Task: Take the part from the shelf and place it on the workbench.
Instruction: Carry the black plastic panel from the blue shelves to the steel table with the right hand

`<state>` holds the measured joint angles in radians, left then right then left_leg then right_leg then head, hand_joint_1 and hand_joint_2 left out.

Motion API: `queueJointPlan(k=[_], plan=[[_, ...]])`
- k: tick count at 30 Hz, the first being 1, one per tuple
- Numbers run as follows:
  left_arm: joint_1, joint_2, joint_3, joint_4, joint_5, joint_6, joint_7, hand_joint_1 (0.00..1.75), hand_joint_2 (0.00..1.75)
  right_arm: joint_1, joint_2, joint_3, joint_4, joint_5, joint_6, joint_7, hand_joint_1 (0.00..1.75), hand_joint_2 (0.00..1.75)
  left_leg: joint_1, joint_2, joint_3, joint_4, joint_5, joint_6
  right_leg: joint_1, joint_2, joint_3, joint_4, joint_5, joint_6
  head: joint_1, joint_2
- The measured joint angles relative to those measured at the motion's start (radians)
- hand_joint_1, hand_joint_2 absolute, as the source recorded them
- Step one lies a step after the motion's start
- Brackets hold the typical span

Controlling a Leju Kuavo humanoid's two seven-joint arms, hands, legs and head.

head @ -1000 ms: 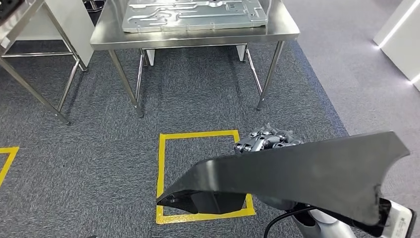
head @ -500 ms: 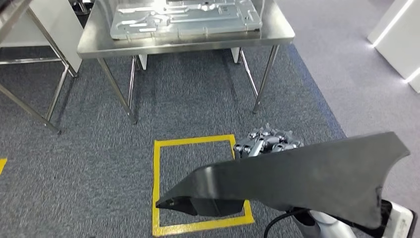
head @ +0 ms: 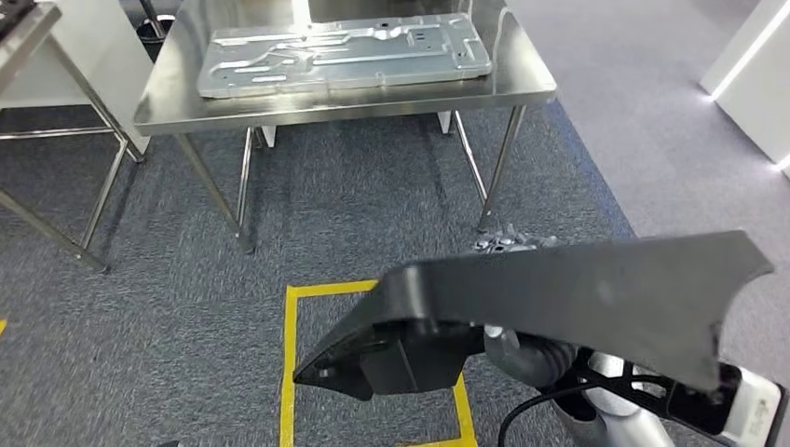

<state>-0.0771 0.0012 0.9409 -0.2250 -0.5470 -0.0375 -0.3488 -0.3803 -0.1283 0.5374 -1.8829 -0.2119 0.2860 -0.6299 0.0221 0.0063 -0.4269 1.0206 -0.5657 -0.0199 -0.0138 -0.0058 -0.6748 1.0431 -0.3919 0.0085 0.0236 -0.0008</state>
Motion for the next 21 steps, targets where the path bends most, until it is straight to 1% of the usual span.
queueJointPlan(k=[1,2,3,4,5,6,7,8,9,10,11,12,13,14,15,16,17,18,19,20,21], plan=[[-0.001,0.0,0.0,0.0,-0.002,0.0,-0.001,0.0,0.0,-0.002,-0.001,0.0,0.001,-0.001,-0.001,0.0,1.71,1.75,0.002,0.0,-0.007,0.03,0.006,-0.004,0.001,0.003,0.011,-0.004,-0.007,-0.009,0.0,0.0],[-0.002,0.0,0.0,0.0,-0.004,0.0,-0.001,0.0,0.0,-0.005,-0.001,0.0,0.002,-0.002,-0.003,0.0,1.71,1.75,0.004,0.0,-0.027,0.072,0.003,-0.007,0.002,0.004,0.022,-0.006,-0.015,-0.018,-0.001,0.0],[-0.003,0.0,0.001,0.0,-0.006,-0.001,-0.001,0.0,0.0,-0.006,-0.002,0.0,0.003,-0.001,-0.006,0.0,1.71,1.75,0.005,0.0,-0.06,0.125,-0.011,-0.007,0.004,0.005,0.032,-0.008,-0.022,-0.026,-0.002,0.0],[-0.004,0.0,0.001,0.0,-0.007,-0.001,-0.001,0.0,0.0,-0.007,-0.002,0.0,0.005,0.002,-0.012,0.0,1.71,1.75,0.004,0.0,-0.099,0.182,-0.034,-0.006,0.008,0.004,0.04,-0.008,-0.03,-0.032,-0.002,0.0],[-0.003,0.0,0.002,0.0,-0.008,-0.001,-0.002,0.0,0.0,-0.006,-0.002,0.001,0.007,0.009,-0.02,0.0,1.71,1.75,0.002,-0.001,-0.14,0.229,-0.063,-0.004,0.012,0.004,0.047,-0.008,-0.038,-0.037,-0.003,0.0],[-0.001,0.0,0.003,0.0,-0.009,-0.001,-0.002,0.0,0.0,-0.004,-0.002,0.001,0.01,0.019,-0.029,0.003,1.71,1.75,0.0,-0.001,-0.174,0.257,-0.085,0.0,0.016,0.004,0.056,-0.008,-0.047,-0.04,-0.004,0.0],[0.001,0.0,0.003,0.0,-0.01,-0.001,-0.002,0.0,0.0,-0.002,-0.002,0.001,0.012,0.032,-0.038,0.006,1.71,1.75,-0.002,0.0,-0.195,0.258,-0.09,0.005,0.021,0.003,0.066,-0.008,-0.056,-0.043,-0.004,0.0],[0.003,0.0,0.004,0.0,-0.011,-0.001,-0.003,0.0,0.0,0.001,-0.003,0.001,0.014,0.045,-0.046,0.008,1.71,1.75,-0.006,0.0,-0.202,0.23,-0.068,0.012,0.026,0.002,0.078,-0.008,-0.065,-0.044,-0.004,0.0],[0.004,0.0,0.004,0.0,-0.012,-0.001,-0.004,0.0,0.0,0.003,-0.003,0.001,0.015,0.057,-0.051,0.01,1.71,1.75,-0.011,0.003,-0.197,0.178,-0.024,0.022,0.03,-0.002,0.09,-0.008,-0.074,-0.045,-0.003,0.0],[0.005,0.001,0.004,0.0,-0.013,-0.001,-0.007,0.0,0.0,0.005,-0.004,0.001,0.017,0.067,-0.055,0.011,1.71,1.75,-0.018,0.012,-0.186,0.12,0.027,0.034,0.033,-0.007,0.102,-0.008,-0.083,-0.045,-0.003,0.0],[0.004,0.002,0.005,0.0,-0.012,-0.001,-0.009,0.0,0.0,0.009,-0.004,0.002,0.017,0.075,-0.058,0.01,1.71,1.75,-0.027,0.02,-0.178,0.074,0.054,0.043,0.035,-0.011,0.111,-0.008,-0.09,-0.044,-0.002,0.0],[0.004,0.003,0.006,0.0,-0.01,0.0,-0.012,0.0,0.0,0.014,-0.006,0.003,0.018,0.082,-0.06,0.01,1.71,1.75,-0.033,0.025,-0.173,0.045,0.063,0.051,0.036,-0.016,0.117,-0.009,-0.096,-0.04,-0.002,0.0],[0.004,0.003,0.007,0.0,-0.008,0.001,-0.015,0.0,0.0,0.023,-0.008,0.005,0.016,0.091,-0.063,0.01,1.71,1.75,-0.037,0.026,-0.171,0.031,0.063,0.056,0.035,-0.02,0.12,-0.005,-0.099,-0.034,-0.002,0.0],[0.007,0.003,0.01,0.0,-0.007,0.001,-0.017,0.0,0.0,0.033,-0.011,0.008,0.013,0.098,-0.067,0.011,1.71,1.75,-0.038,0.02,-0.168,0.024,0.059,0.058,0.034,-0.023,0.123,-0.001,-0.101,-0.028,-0.002,0.0],[0.01,0.003,0.013,0.0,-0.007,0.002,-0.019,0.0,0.0,0.042,-0.014,0.011,0.009,0.105,-0.071,0.013,1.71,1.75,-0.034,0.014,-0.158,0.015,0.071,0.062,0.033,-0.025,0.125,0.007,-0.104,-0.021,-0.004,0.0],[0.013,0.002,0.016,0.0,-0.006,0.003,-0.021,0.0,0.0,0.05,-0.017,0.014,0.005,0.112,-0.075,0.015,1.71,1.75,-0.03,0.01,-0.146,0.005,0.084,0.065,0.032,-0.022,0.125,0.022,-0.108,-0.015,-0.004,0.0],[0.014,0.001,0.02,0.0,-0.006,0.003,-0.024,0.0,0.0,0.056,-0.021,0.017,0.0,0.115,-0.077,0.015,1.71,1.75,-0.027,0.007,-0.134,-0.001,0.089,0.068,0.03,-0.016,0.117,0.045,-0.12,-0.008,-0.003,0.0],[0.013,0.001,0.022,0.0,-0.007,0.003,-0.027,0.0,0.0,0.06,-0.024,0.02,-0.004,0.116,-0.078,0.015,1.71,1.75,-0.023,0.005,-0.124,-0.005,0.09,0.069,0.026,-0.008,0.096,0.084,-0.139,-0.001,-0.002,0.0],[0.012,0.0,0.023,0.0,-0.007,0.003,-0.029,0.0,0.0,0.065,-0.027,0.021,-0.007,0.114,-0.079,0.014,1.71,1.75,-0.022,0.002,-0.119,-0.007,0.087,0.07,0.021,-0.001,0.066,0.133,-0.16,0.007,-0.001,0.0],[0.011,-0.001,0.024,0.0,-0.008,0.003,-0.031,0.0,0.0,0.069,-0.028,0.023,-0.01,0.111,-0.08,0.015,1.71,1.75,-0.02,0.0,-0.115,-0.007,0.083,0.069,0.015,0.003,0.027,0.188,-0.183,0.014,-0.001,0.0],[0.011,-0.001,0.025,0.0,-0.01,0.002,-0.032,0.0,0.0,0.074,-0.029,0.025,-0.013,0.109,-0.081,0.02,1.71,1.75,-0.018,-0.004,-0.112,-0.007,0.078,0.067,0.009,0.004,-0.01,0.231,-0.197,0.019,0.0,0.0]])
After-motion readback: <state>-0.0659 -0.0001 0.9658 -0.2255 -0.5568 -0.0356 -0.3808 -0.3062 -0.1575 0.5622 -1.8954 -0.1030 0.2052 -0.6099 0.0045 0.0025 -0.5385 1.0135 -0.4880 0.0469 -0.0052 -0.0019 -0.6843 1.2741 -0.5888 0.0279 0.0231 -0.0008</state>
